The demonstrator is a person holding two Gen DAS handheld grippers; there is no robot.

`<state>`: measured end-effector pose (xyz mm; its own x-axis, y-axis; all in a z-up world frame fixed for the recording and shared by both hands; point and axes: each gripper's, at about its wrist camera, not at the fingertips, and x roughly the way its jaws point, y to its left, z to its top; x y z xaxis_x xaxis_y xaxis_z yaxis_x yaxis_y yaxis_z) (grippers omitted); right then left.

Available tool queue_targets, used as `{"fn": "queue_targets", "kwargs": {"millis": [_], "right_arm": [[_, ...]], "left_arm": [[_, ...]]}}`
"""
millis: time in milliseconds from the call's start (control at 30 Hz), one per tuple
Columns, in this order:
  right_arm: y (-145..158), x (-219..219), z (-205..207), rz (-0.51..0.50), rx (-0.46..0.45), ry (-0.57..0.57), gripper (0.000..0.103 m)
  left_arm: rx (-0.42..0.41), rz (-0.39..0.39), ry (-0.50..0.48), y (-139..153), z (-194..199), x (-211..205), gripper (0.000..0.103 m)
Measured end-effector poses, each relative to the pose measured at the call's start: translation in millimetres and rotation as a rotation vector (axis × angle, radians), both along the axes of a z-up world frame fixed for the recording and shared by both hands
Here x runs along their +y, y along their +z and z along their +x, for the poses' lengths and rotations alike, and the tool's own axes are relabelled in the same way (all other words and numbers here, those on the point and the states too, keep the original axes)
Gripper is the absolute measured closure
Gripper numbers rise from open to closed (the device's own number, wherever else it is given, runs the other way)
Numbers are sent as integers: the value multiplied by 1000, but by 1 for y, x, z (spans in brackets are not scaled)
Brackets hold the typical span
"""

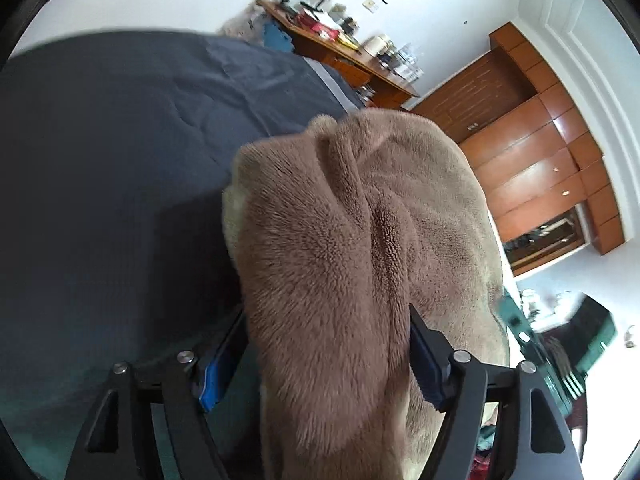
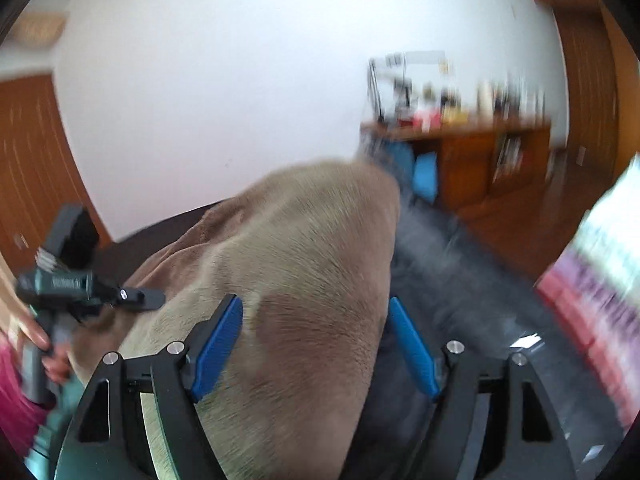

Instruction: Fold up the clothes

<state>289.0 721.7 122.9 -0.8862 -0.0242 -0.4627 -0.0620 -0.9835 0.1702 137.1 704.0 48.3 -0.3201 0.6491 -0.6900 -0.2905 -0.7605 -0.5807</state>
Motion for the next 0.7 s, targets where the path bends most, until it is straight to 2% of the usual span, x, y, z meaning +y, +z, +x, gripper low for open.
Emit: {"fn": "queue_targets", "kwargs": {"millis": [133,267,367,433,533,600,700], "right_arm": [[3,-6,12,120,7,-46,18],[-12,-14,18,178,-41,-64,17],[-27,-21,21,211,-87,-72,17],[-37,-26,22,233,-118,-77,18],[-49,-29,22,261,-158,-85,17],[-54,-28,17,275,-183,-84,16],[-60,-26,10,289,-212,-85,14]], "left_arm": [[139,-100,7,25,36,-8,27],[194,-178,-48,35,73,5,27],[195,-249,-78,15,88,9,26],[185,-259,-64,3,84,14,23],[136,-223,-32,-10,70,12,14],[115,-215,-9,-19,66,4,2],[113,-213,6,-24,68,0,0]]}}
